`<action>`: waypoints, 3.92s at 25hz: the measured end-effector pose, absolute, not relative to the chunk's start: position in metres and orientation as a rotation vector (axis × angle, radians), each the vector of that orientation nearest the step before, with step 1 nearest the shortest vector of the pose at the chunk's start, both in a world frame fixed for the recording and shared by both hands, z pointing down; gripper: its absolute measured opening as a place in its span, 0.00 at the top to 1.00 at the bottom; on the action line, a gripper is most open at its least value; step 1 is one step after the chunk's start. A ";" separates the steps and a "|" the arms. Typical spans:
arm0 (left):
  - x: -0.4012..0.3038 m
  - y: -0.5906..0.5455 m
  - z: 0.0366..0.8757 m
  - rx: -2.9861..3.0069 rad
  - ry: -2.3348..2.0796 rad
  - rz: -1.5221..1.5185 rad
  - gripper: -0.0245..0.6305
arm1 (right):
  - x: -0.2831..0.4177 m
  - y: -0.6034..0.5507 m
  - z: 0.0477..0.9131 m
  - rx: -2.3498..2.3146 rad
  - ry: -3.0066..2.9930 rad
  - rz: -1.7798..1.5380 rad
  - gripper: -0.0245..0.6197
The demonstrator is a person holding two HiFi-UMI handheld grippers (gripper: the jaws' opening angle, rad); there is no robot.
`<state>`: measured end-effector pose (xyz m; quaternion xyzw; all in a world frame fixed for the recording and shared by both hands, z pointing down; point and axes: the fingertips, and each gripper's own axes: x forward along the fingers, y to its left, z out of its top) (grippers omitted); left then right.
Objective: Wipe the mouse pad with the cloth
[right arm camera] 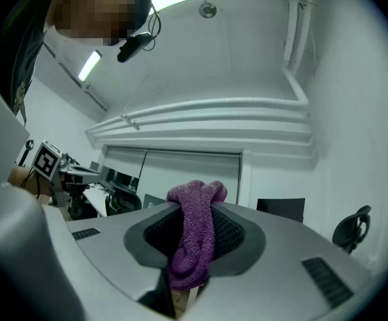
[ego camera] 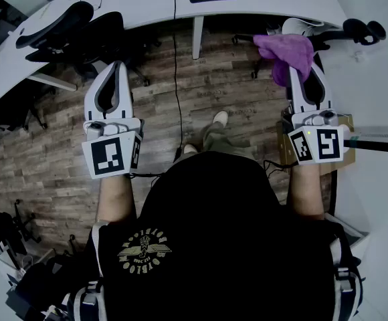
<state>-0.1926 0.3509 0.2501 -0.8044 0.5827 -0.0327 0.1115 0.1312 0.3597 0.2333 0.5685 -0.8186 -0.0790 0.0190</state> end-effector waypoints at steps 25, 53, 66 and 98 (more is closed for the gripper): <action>-0.159 0.233 0.292 -2.456 1.740 -0.154 0.96 | 0.164 0.240 0.294 1.749 -2.542 -0.033 0.81; -0.116 0.105 0.268 -2.308 1.904 -0.098 0.96 | 0.228 0.094 0.293 1.668 -2.644 -0.005 0.81; -0.110 0.100 0.260 -2.252 1.937 -0.090 0.96 | 0.235 0.072 0.290 1.632 -2.690 -0.008 0.81; -0.138 -0.051 0.297 -2.372 1.897 -0.174 0.96 | 0.184 -0.069 0.306 1.624 -2.657 0.052 0.81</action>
